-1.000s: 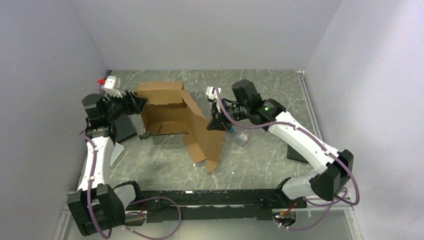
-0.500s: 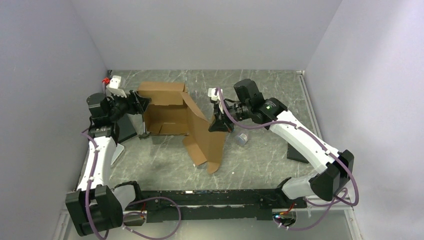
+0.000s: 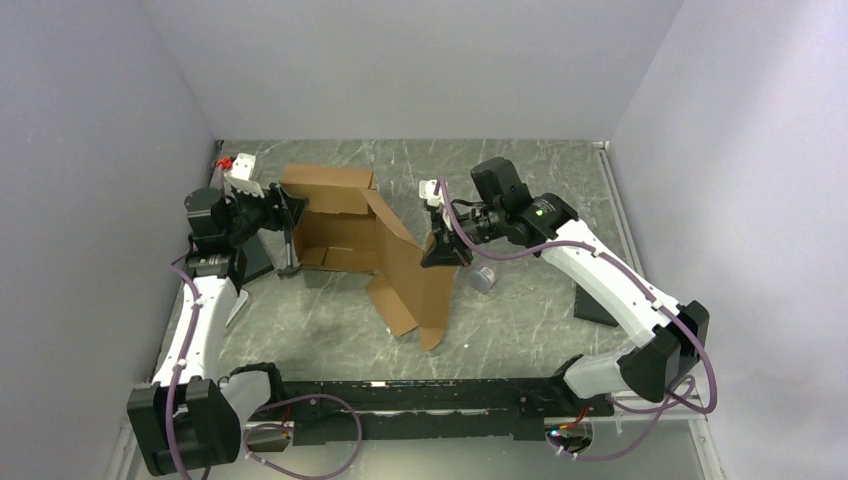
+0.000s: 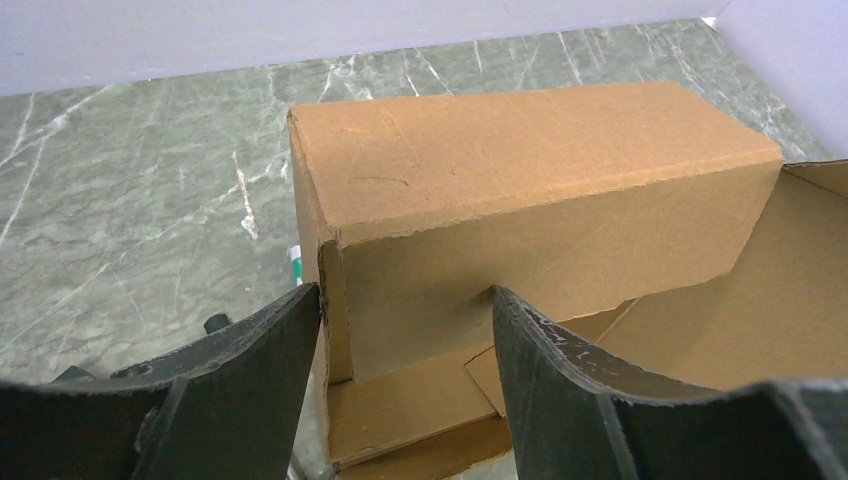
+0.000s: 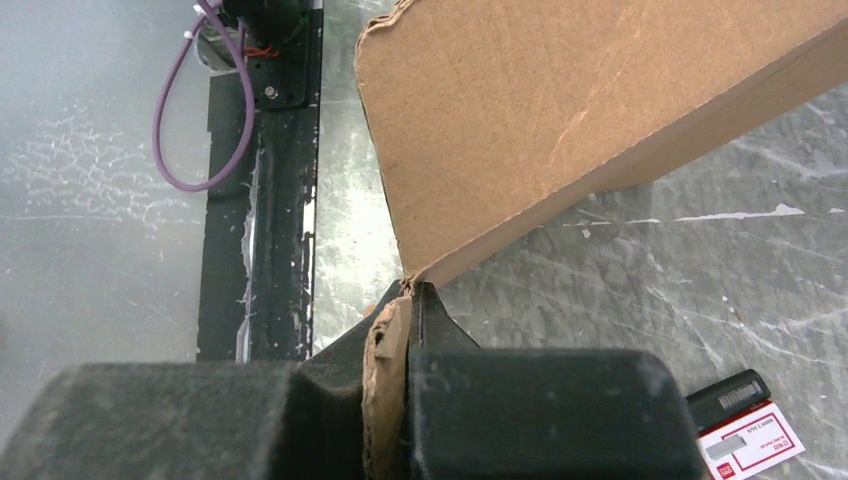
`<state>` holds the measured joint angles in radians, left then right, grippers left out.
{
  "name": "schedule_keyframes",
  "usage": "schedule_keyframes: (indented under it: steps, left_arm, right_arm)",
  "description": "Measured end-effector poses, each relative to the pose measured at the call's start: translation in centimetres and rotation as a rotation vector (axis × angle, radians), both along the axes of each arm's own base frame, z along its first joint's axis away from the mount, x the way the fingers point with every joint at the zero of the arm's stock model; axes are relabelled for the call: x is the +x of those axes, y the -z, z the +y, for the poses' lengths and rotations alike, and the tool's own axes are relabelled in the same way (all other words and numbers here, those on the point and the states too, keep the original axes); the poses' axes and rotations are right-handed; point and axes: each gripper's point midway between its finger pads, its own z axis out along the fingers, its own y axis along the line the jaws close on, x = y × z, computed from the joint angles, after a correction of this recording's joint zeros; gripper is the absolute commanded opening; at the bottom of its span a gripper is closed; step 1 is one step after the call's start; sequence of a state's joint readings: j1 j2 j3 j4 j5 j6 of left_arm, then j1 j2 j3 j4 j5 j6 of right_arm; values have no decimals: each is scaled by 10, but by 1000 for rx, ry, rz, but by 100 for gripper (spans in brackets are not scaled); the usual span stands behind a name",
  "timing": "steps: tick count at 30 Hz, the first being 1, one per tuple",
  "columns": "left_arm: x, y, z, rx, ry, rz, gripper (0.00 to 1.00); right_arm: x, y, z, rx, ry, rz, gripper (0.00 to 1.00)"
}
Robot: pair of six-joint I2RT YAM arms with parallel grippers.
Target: Fold the paper box
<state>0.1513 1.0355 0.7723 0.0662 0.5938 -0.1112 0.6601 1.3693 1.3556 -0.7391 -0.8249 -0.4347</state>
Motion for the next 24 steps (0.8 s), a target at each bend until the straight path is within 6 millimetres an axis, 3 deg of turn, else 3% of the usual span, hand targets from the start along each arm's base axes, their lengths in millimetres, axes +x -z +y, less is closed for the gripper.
schedule_keyframes:
  steps: [14, 24]
  left_arm:
    - [8, 2, 15, 60, -79, -16, 72]
    - [17, 8, 16, 66, -75, -30, 75]
  right_arm:
    - [4, -1, -3, 6, 8, 9, 0]
    - [5, 4, 1, 5, -5, 33, 0]
